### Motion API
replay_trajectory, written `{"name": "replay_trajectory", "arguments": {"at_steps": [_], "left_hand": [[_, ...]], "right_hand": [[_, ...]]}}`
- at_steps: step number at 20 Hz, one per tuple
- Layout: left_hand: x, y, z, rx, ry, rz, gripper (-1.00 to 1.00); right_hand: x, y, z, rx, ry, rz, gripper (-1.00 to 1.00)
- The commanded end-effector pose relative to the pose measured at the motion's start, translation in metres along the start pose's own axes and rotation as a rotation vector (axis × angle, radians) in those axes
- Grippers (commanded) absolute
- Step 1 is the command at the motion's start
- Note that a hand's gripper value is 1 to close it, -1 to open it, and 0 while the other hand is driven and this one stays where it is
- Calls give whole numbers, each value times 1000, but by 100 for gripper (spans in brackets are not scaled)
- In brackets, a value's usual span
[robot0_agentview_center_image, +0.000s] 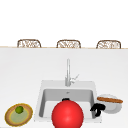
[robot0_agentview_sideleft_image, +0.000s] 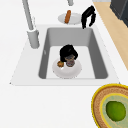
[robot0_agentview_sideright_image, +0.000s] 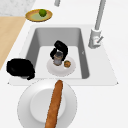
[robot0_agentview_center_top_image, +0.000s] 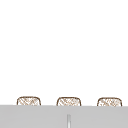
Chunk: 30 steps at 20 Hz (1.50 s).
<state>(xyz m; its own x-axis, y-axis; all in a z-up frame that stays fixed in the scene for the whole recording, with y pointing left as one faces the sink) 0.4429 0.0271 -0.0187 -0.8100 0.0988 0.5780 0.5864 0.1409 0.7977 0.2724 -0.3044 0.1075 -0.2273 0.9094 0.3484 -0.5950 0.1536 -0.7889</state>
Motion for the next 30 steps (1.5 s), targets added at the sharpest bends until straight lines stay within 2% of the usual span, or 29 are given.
{"name": "replay_trajectory", "arguments": {"at_steps": [1, 3, 7, 9, 12, 16, 20, 25, 26, 27, 30], "left_hand": [[17, 18, 9, -35, 8, -41, 100], [27, 26, 16, -39, 6, -43, 100], [49, 44, 28, -42, 20, -22, 100], [59, 55, 32, -40, 21, -28, 100], [77, 68, 41, -40, 36, -9, 100], [98, 94, 48, -13, 23, -17, 100], [115, 120, 53, -14, 24, -26, 100], [141, 155, 78, -16, 21, -8, 100], [148, 160, 81, -11, 27, 1, 100], [154, 163, 80, -22, 37, 12, 100], [170, 180, 98, -32, 2, 0, 100]], "right_hand": [[0, 0, 0, 0, 0, 0, 0], [0, 0, 0, 0, 0, 0, 0], [0, 0, 0, 0, 0, 0, 0], [0, 0, 0, 0, 0, 0, 0], [0, 0, 0, 0, 0, 0, 0], [0, 0, 0, 0, 0, 0, 0], [0, 0, 0, 0, 0, 0, 0], [0, 0, 0, 0, 0, 0, 0], [0, 0, 0, 0, 0, 0, 0], [0, 0, 0, 0, 0, 0, 0], [0, 0, 0, 0, 0, 0, 0]]}}
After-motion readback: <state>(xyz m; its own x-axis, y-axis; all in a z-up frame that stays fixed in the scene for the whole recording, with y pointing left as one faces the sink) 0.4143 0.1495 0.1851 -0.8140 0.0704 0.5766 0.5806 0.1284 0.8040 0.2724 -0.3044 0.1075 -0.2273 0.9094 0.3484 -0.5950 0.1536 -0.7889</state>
